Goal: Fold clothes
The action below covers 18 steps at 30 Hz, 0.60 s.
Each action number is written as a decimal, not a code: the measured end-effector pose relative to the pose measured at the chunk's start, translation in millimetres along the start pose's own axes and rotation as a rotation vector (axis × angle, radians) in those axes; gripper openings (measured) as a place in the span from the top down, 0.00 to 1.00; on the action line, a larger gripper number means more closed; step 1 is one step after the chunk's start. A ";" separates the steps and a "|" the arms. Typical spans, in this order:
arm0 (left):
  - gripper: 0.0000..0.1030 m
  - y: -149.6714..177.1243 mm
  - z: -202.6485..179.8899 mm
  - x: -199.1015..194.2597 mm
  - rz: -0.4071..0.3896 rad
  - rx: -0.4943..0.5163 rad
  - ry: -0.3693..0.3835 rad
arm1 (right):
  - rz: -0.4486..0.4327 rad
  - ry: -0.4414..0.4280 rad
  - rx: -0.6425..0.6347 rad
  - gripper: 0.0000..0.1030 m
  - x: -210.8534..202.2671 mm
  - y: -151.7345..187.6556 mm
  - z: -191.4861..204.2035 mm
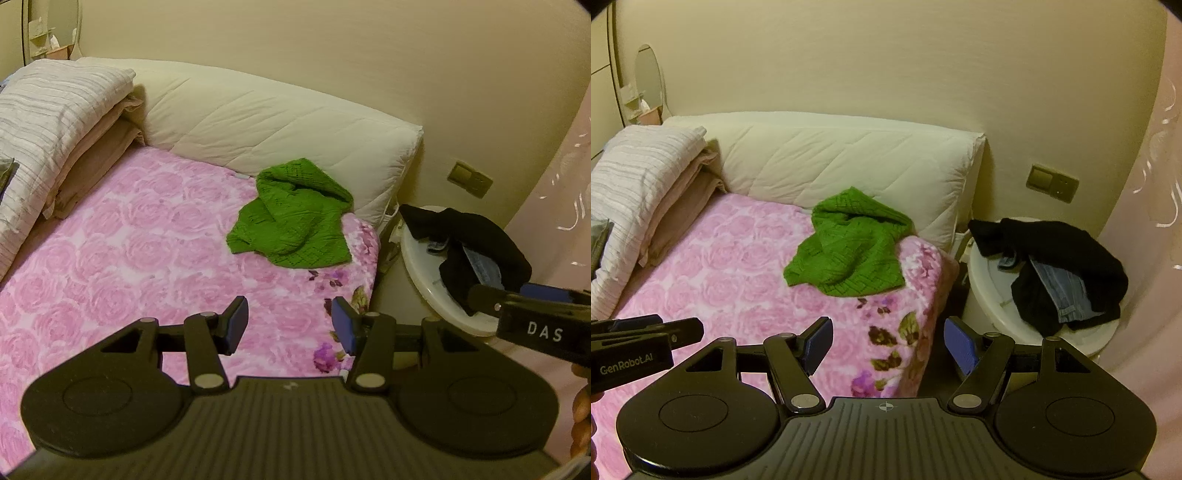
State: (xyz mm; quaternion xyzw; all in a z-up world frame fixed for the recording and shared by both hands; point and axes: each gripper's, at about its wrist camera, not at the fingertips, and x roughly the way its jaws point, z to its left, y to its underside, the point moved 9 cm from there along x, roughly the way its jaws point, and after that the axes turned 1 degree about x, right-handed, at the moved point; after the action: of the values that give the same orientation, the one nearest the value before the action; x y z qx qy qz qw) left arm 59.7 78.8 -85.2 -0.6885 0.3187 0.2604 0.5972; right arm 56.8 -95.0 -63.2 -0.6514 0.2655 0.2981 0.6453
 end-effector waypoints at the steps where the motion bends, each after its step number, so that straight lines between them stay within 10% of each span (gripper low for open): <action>1: 0.56 -0.6 0.2 0.4 -0.001 0.002 -0.002 | 0.001 0.000 0.000 0.32 0.9 -0.2 -0.5; 18: 0.56 -13.6 0.5 22.8 0.029 0.002 -0.016 | 0.014 -0.004 0.006 0.32 21.9 -8.4 -10.1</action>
State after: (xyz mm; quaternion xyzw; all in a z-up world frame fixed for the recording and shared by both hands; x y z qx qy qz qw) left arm 84.9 77.5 -93.3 -0.6811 0.3242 0.2743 0.5964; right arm 78.3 -104.1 -73.6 -0.6468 0.2698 0.3031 0.6457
